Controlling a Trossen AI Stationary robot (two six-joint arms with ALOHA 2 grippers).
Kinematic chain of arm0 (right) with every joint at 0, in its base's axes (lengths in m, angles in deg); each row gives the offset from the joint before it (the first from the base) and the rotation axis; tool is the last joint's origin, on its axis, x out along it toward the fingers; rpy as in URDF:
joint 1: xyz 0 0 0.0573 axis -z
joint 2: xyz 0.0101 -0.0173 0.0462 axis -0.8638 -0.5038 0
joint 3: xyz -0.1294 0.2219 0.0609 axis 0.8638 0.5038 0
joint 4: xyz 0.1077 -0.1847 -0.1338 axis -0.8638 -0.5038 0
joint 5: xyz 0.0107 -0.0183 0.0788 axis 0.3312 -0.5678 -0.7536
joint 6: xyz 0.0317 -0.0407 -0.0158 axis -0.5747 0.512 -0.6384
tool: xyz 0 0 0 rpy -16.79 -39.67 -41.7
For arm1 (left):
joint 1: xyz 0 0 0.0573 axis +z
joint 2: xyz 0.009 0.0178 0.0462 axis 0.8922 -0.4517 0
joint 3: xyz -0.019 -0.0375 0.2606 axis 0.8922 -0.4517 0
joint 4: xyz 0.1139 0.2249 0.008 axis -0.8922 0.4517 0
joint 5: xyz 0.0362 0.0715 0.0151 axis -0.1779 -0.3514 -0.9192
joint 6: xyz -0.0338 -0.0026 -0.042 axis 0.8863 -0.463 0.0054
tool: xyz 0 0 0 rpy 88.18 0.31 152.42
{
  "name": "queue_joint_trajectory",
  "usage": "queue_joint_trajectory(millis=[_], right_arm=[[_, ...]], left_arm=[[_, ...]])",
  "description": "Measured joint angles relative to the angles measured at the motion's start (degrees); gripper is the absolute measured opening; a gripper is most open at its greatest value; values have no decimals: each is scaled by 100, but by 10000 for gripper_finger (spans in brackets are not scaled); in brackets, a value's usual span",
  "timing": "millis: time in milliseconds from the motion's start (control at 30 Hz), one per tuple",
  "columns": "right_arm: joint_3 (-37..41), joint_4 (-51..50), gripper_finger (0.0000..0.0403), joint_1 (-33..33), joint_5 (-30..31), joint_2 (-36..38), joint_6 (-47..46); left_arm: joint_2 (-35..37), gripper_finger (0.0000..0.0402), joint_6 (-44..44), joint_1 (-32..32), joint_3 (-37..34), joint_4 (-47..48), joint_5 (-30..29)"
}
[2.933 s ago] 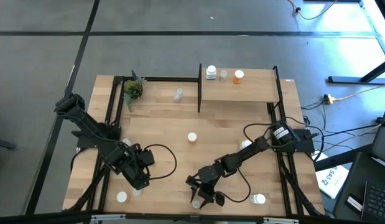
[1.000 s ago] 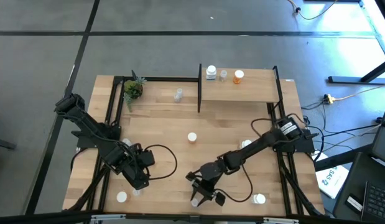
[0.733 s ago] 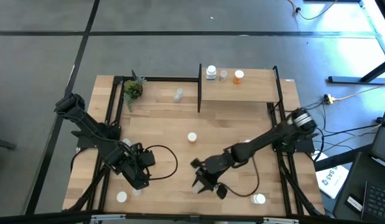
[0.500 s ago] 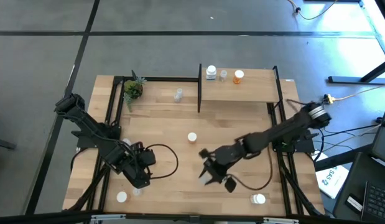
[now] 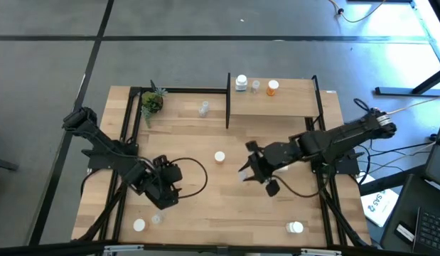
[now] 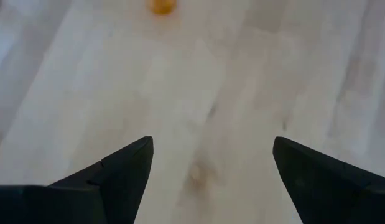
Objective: Pick and place medicine bottles onto shelf by color
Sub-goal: Put the bottom yellow transparent pill bottle on the shelf
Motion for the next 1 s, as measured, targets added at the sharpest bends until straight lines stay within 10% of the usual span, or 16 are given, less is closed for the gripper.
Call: queue_joint_trajectory(millis=[400,1000], right_arm=[[2,-1211,147,832,195,1056,-188],[2,-2412,147,1558,2992,2373,-1698]], left_arm=[[-2,327,-1121,878,-2,-613,-1449],[-2,327,-3129,2327,-4,-1723,-1975]])
